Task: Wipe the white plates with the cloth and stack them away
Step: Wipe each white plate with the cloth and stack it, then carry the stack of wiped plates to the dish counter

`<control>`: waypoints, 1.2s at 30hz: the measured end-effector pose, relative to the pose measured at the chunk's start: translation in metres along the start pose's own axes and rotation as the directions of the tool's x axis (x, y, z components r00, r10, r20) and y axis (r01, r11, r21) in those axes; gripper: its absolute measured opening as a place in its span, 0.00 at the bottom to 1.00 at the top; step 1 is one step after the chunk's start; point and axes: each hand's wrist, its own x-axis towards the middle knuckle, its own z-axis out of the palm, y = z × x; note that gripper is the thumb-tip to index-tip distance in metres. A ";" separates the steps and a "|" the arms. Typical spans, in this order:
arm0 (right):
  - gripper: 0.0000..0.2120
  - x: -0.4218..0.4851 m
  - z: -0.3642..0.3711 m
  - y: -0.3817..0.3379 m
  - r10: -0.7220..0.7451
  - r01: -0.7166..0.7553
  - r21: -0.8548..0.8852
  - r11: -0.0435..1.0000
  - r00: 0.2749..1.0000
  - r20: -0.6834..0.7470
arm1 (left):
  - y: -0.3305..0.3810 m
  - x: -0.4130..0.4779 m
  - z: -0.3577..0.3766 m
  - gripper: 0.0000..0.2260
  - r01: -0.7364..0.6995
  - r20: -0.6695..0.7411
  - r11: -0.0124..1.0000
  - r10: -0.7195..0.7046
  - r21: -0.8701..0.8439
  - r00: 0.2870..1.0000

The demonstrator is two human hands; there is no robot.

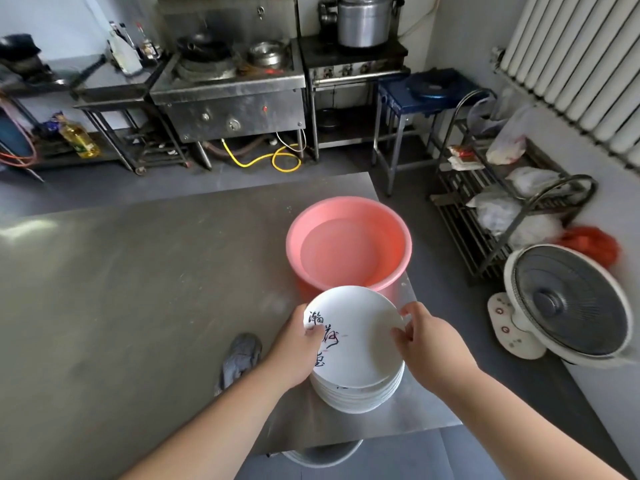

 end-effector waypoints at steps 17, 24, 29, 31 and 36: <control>0.14 -0.004 0.024 0.025 -0.013 0.012 -0.011 1.000 0.998 -0.069 | -0.022 0.001 -0.011 0.25 -0.156 0.113 0.979 0.142 0.127 0.983; 0.26 -0.016 0.029 0.049 -0.057 0.062 0.051 0.997 0.993 -0.100 | -0.058 -0.010 -0.018 0.30 -0.219 0.024 0.931 0.222 0.291 0.975; 0.36 -0.019 0.035 0.058 -0.052 0.052 0.126 0.991 0.999 -0.003 | -0.077 -0.015 -0.008 0.28 -0.175 0.000 0.961 0.179 0.212 0.984; 0.34 -0.020 0.038 0.057 -0.032 0.026 0.190 0.981 0.999 0.027 | -0.081 -0.015 -0.002 0.21 -0.154 -0.003 0.980 0.156 0.126 0.988; 0.33 -0.024 0.052 0.057 0.063 -0.084 0.368 0.926 0.996 0.069 | -0.089 -0.010 0.015 0.22 -0.122 -0.061 0.990 0.118 -0.066 0.991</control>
